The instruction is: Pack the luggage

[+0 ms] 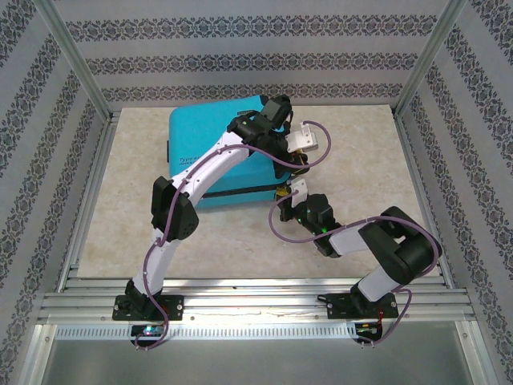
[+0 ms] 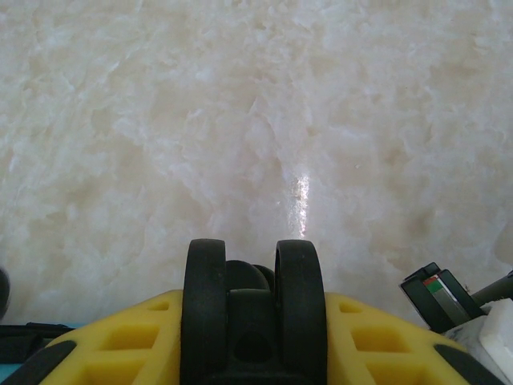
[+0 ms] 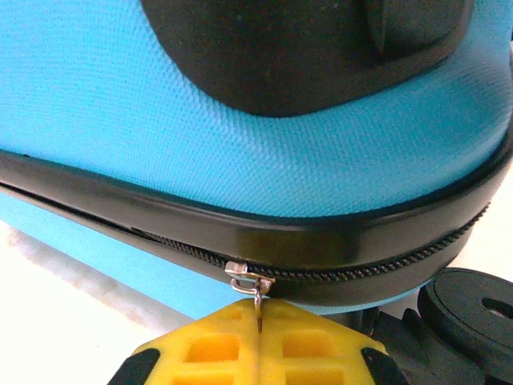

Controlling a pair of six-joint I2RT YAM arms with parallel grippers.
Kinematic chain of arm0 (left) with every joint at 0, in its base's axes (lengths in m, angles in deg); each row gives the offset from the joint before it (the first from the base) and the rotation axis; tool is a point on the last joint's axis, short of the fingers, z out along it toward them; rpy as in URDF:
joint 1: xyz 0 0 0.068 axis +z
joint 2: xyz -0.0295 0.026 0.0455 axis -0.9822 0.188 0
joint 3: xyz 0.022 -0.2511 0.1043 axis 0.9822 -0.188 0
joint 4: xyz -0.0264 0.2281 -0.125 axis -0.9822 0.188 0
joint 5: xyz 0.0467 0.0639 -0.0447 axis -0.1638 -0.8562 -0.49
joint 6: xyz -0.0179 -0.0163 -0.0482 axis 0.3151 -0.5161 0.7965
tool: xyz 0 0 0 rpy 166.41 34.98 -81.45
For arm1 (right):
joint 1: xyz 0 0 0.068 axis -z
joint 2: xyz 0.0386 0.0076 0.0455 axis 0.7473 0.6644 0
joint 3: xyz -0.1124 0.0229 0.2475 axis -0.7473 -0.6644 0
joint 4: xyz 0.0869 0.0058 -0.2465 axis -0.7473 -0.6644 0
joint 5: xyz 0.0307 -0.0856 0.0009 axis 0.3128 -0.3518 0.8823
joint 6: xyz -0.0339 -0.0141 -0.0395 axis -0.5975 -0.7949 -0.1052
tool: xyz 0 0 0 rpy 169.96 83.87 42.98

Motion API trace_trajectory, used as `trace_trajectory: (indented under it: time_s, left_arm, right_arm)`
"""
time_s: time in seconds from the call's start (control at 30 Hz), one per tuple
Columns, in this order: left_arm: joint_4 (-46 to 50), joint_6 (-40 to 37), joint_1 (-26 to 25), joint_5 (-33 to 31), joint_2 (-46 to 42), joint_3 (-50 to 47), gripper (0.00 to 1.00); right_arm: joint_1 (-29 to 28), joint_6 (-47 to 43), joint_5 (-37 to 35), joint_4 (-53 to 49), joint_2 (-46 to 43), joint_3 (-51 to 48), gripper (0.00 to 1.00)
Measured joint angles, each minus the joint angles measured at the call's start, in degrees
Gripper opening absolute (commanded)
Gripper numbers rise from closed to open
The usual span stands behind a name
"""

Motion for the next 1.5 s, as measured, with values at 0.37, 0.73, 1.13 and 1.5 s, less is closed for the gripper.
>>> trace_trajectory:
  time_s: [0.37,0.73,1.13,1.5]
  left_arm:
    - [-6.3,0.0,0.1,0.5,-2.9,-6.6,0.0]
    - [-15.6,0.6,1.2,1.7,-10.9,-19.1,0.0]
    - [-17.7,0.8,1.6,2.8,-12.2,-21.7,0.0]
    - [-16.4,0.4,1.7,4.5,-12.3,-22.0,0.0]
  right_arm:
    - [-0.2,4.6,-2.5,-0.4,-1.9,-1.8,0.0]
    - [-0.8,9.5,-2.2,1.2,-2.8,-2.1,0.0]
    - [0.9,12.6,-1.6,-2.7,-6.5,-2.4,0.0]
    - [8.6,15.0,5.5,-6.6,-7.3,-0.4,0.0]
